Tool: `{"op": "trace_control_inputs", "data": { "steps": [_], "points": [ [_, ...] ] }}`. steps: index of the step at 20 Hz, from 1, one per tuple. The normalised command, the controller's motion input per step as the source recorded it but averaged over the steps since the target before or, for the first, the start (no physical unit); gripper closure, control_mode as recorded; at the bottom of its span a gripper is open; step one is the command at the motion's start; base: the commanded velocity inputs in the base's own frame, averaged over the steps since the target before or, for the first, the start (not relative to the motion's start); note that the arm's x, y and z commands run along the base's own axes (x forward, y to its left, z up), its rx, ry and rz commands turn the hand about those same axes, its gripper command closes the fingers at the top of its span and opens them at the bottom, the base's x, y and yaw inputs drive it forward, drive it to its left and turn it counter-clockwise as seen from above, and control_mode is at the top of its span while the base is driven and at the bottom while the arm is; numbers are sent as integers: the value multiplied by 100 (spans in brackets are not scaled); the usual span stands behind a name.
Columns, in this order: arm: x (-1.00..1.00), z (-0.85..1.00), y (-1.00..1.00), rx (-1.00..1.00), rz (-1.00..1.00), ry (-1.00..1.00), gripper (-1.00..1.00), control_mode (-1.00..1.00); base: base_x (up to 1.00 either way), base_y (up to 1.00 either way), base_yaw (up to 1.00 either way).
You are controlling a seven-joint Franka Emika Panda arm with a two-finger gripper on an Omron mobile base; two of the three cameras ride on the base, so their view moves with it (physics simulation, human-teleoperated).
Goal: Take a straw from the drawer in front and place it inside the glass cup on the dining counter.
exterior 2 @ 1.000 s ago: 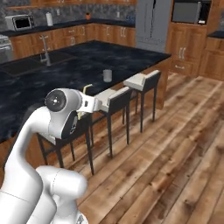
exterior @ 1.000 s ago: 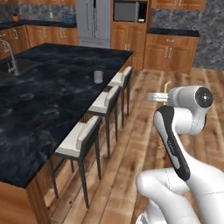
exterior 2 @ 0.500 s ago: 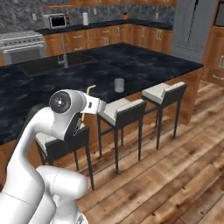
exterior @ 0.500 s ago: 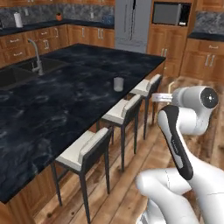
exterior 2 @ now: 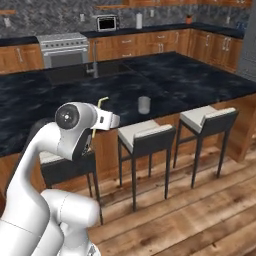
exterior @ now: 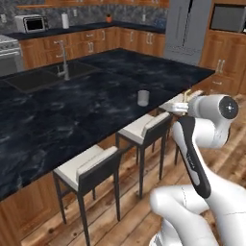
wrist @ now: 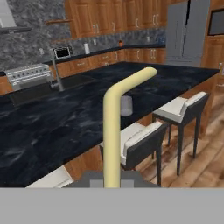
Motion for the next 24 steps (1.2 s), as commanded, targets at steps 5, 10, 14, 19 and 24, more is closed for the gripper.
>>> {"op": "trace_control_inputs", "data": {
  "steps": [5,10,14,19,24],
  "points": [
    [0,0,0,0,0,0,100,100,34,-90,37],
    [0,0,0,0,0,0,100,100,5,-90,28],
    [0,0,0,0,0,0,100,100,0,-78,24],
    [0,0,0,0,0,0,100,100,0,-65,25],
    [0,0,0,0,0,0,100,100,4,-24,22]
  ]
}}
